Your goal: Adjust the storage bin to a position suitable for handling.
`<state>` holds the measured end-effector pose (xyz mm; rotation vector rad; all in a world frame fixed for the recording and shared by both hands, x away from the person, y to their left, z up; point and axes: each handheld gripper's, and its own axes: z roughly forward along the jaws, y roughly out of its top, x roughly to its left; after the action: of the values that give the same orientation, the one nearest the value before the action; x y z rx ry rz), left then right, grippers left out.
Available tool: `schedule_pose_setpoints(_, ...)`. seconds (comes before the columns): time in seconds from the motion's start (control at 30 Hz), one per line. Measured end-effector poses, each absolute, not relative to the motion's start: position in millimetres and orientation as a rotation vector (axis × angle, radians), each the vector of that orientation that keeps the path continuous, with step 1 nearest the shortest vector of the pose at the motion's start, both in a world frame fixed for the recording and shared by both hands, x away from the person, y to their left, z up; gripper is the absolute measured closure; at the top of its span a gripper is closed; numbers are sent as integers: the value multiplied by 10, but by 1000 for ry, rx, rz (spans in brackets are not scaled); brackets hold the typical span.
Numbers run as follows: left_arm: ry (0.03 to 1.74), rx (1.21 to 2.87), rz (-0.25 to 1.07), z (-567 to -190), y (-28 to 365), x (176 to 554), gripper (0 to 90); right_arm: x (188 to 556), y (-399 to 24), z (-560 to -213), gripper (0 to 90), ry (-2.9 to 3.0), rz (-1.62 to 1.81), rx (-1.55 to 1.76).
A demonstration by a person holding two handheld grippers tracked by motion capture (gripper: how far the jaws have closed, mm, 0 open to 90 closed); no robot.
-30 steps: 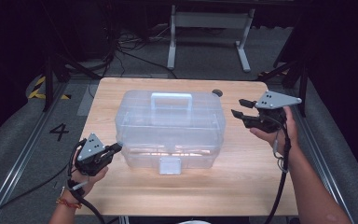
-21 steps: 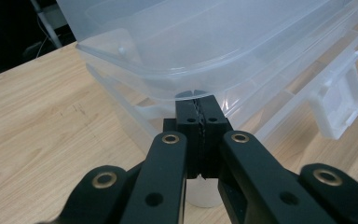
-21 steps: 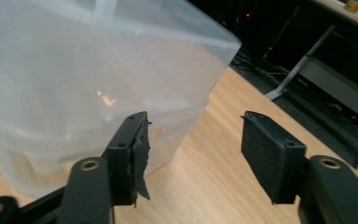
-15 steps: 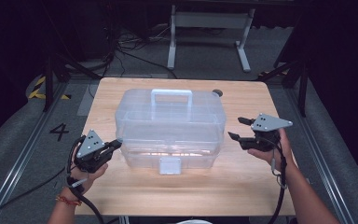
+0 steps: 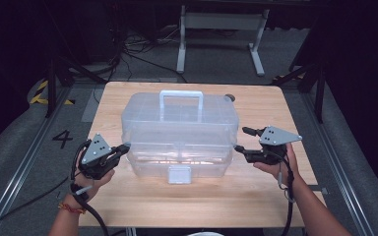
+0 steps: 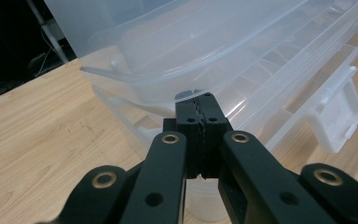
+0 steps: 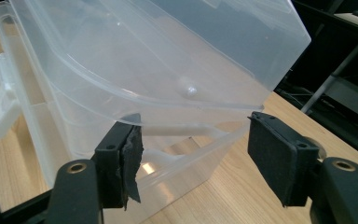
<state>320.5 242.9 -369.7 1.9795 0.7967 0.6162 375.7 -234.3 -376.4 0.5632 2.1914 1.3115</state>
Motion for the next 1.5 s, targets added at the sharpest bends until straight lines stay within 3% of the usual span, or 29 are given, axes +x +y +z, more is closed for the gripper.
schedule_pose_setpoints(0.2,802,1970,633,-3687,2439,3202,847,3741,-2309,-3750,374,2143,1340,564)
schedule_pose_setpoints(0.3,833,1993,646,-3692,2478,3190,721,3735,-2301,-3730,414,2112,1361,567)
schedule_pose_setpoints(0.57,866,2016,614,-3793,2600,3128,531,3734,-2285,-3642,461,2028,1370,582)
schedule_pose_setpoints(0.63,882,2031,637,-3830,2611,3111,436,3741,-2282,-3622,461,2014,1368,589)
schedule_pose_setpoints(0.8,903,2008,598,-3934,2685,3070,344,3785,-2278,-3588,461,1993,1384,603)
schedule_pose_setpoints(0.97,923,2048,560,-4072,2662,3063,304,3823,-2250,-3550,489,1970,1397,628)
schedule_pose_setpoints(1.13,930,2127,545,-4276,2641,3109,258,3842,-2201,-3548,601,1934,1431,642)
schedule_pose_setpoints(1.27,983,2197,529,-4481,2698,3173,232,3853,-2132,-3547,617,1898,1424,648)
schedule_pose_setpoints(1.5,1064,2176,480,-4653,2827,3212,213,3892,-2077,-3513,632,1833,1424,690)
